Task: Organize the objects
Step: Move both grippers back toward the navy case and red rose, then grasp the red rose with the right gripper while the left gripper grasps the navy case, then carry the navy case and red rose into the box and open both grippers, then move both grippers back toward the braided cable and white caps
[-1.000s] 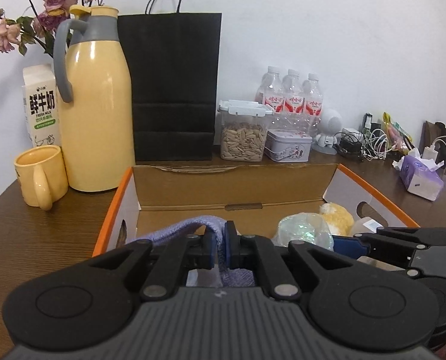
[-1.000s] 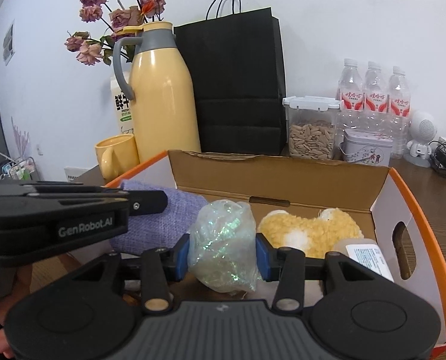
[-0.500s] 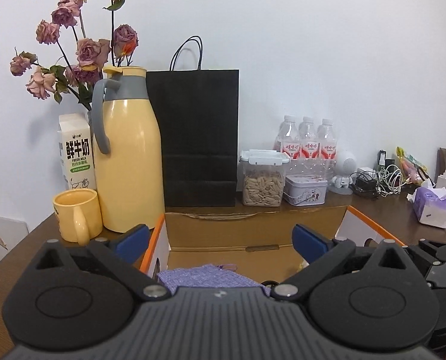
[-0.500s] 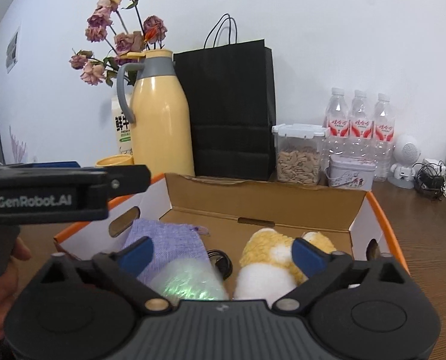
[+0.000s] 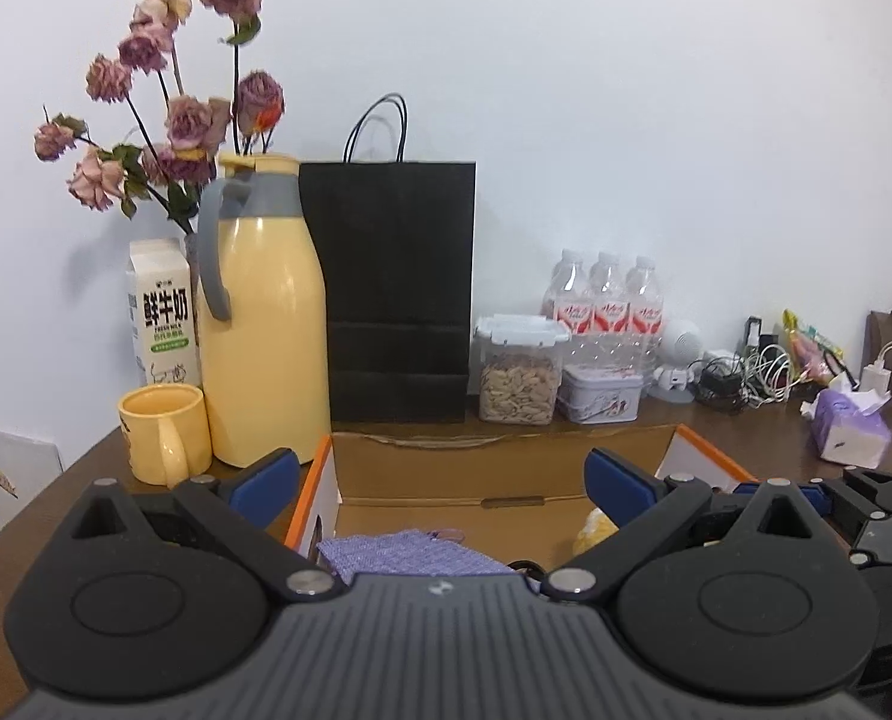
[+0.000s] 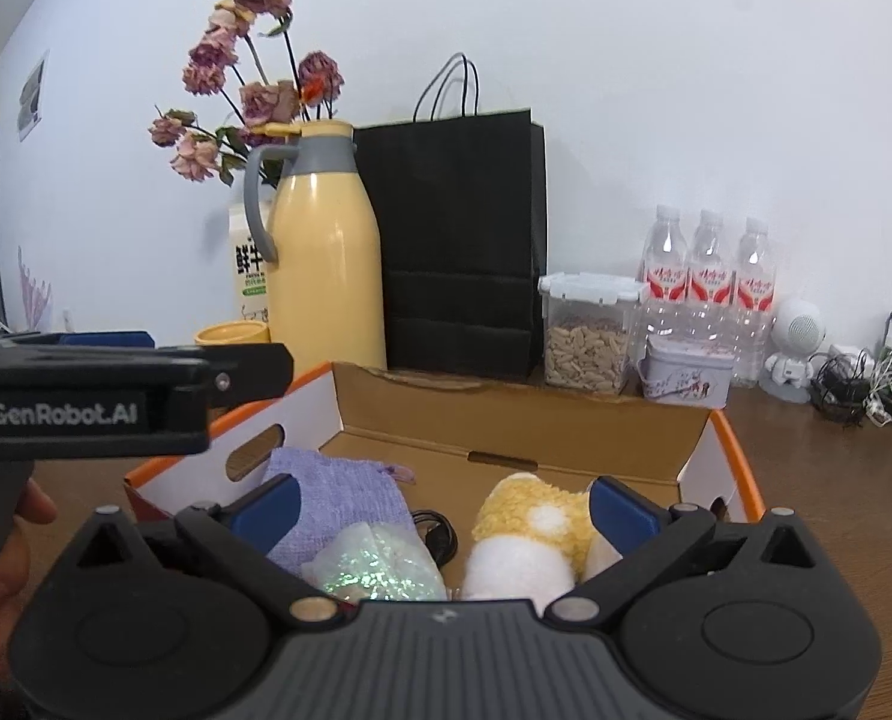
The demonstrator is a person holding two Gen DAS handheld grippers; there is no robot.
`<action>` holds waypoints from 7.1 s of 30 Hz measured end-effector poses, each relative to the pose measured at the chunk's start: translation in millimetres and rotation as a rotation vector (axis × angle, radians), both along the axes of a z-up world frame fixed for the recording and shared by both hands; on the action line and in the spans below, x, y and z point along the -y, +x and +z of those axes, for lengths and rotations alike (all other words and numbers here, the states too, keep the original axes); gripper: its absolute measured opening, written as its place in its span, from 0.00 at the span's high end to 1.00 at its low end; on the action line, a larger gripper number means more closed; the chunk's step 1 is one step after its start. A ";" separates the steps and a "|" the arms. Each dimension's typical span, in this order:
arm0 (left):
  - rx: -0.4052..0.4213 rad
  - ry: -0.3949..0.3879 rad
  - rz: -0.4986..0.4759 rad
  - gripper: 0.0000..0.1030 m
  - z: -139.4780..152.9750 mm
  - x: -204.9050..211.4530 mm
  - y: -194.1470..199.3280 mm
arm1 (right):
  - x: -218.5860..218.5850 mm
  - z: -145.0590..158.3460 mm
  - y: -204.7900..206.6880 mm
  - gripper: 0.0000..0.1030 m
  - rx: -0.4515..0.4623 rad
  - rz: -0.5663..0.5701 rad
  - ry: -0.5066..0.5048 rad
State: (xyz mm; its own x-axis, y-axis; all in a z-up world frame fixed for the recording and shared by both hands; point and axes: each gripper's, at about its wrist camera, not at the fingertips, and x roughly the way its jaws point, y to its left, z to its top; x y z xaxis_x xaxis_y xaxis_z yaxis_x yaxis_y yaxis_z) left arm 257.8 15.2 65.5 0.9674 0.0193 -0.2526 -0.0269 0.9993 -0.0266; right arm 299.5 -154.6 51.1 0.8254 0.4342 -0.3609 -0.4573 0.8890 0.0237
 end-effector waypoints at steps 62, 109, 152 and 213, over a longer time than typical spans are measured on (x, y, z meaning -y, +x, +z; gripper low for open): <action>-0.308 -0.061 0.107 0.00 -43.3 -43.7 -123.0 | -7.6 -42.6 -107.7 0.53 -0.153 0.201 -0.145; -0.490 -0.136 0.082 0.00 -85.0 -0.4 -79.9 | 58.2 -39.7 -112.4 0.68 -0.085 0.067 -0.001; -0.239 -0.097 0.010 0.36 19.5 3.2 27.0 | -0.2 19.8 4.3 0.68 0.022 0.044 0.020; -0.072 -0.103 0.089 0.00 2.6 -5.7 -27.0 | 17.8 9.7 -27.5 0.00 0.001 0.018 0.031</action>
